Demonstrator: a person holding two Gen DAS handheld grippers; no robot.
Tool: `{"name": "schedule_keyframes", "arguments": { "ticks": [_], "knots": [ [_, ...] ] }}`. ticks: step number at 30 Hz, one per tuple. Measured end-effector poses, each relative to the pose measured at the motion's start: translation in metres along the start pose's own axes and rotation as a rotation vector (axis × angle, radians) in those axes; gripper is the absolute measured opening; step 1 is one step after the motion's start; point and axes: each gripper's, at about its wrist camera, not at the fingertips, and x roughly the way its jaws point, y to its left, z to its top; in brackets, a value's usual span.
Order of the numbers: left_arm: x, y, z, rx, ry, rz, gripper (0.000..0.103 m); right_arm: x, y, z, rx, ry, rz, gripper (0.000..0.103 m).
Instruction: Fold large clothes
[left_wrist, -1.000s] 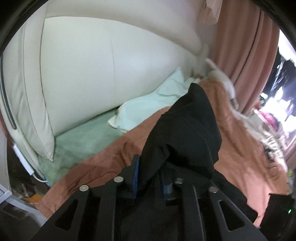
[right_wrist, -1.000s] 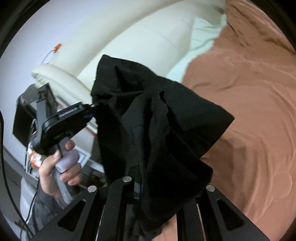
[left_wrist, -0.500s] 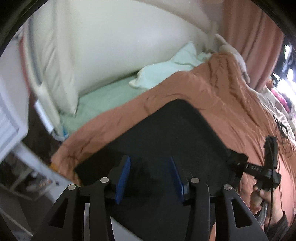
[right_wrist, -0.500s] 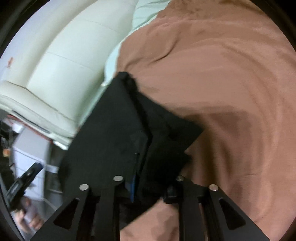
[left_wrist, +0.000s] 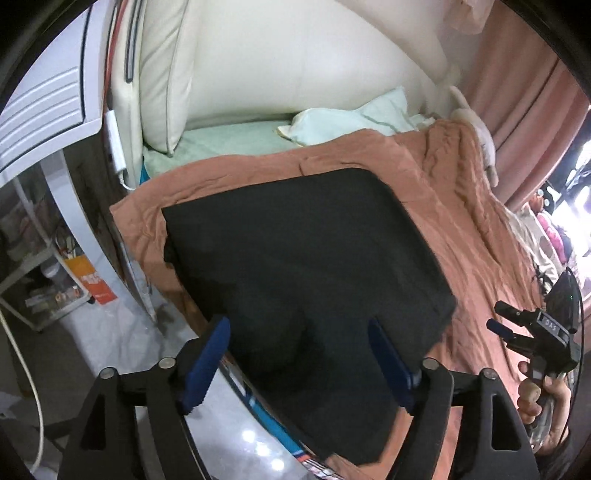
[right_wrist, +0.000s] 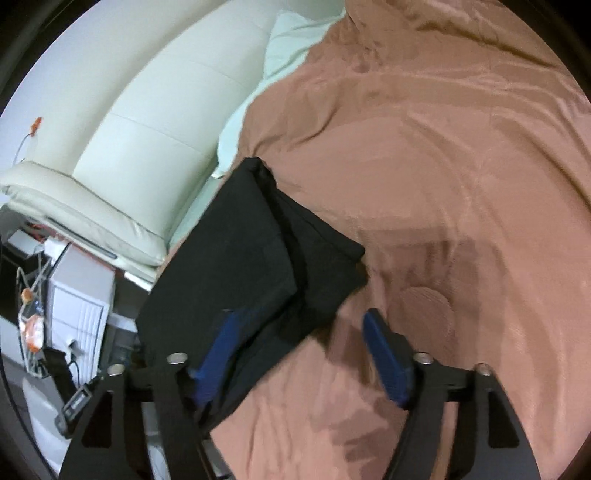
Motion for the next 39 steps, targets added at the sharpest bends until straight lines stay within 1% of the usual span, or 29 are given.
{"name": "schedule_keyframes", "arguments": {
  "ticks": [4, 6, 7, 10, 11, 12, 16, 18, 23, 31, 39],
  "knots": [
    [-0.019, -0.019, -0.013, 0.026, -0.009, -0.017, 0.084, -0.034, 0.010, -0.011, -0.046, -0.015, -0.024, 0.076],
    [-0.032, -0.032, -0.021, 0.045, -0.026, -0.023, 0.087, -0.054, 0.014, -0.017, -0.072, -0.035, -0.040, 0.081],
    [-0.041, -0.040, -0.024, 0.060, -0.041, -0.020, 0.090, -0.063, 0.017, -0.020, -0.084, -0.046, -0.045, 0.087],
    [-0.062, -0.059, -0.033, 0.080, -0.088, -0.010, 0.098, -0.092, 0.022, -0.030, -0.105, -0.069, -0.049, 0.096],
    [-0.067, -0.063, -0.035, 0.082, -0.097, -0.014, 0.098, -0.101, 0.024, -0.033, -0.114, -0.074, -0.048, 0.101],
    [-0.075, -0.070, -0.037, 0.086, -0.109, -0.019, 0.098, -0.108, 0.026, -0.035, -0.121, -0.078, -0.049, 0.103],
    [-0.099, -0.091, -0.049, 0.102, -0.133, -0.036, 0.099, -0.145, 0.031, -0.047, -0.143, -0.120, -0.064, 0.103],
    [-0.113, -0.104, -0.055, 0.127, -0.150, -0.043, 0.099, -0.165, 0.033, -0.054, -0.152, -0.142, -0.067, 0.103],
    [-0.147, -0.129, -0.074, 0.161, -0.193, -0.069, 0.102, -0.208, 0.035, -0.075, -0.172, -0.185, -0.087, 0.103],
    [-0.188, -0.153, -0.102, 0.191, -0.235, -0.132, 0.102, -0.270, 0.038, -0.117, -0.192, -0.256, -0.145, 0.103],
    [-0.231, -0.174, -0.143, 0.259, -0.279, -0.197, 0.102, -0.318, 0.037, -0.167, -0.193, -0.310, -0.195, 0.103]
  ]
}}
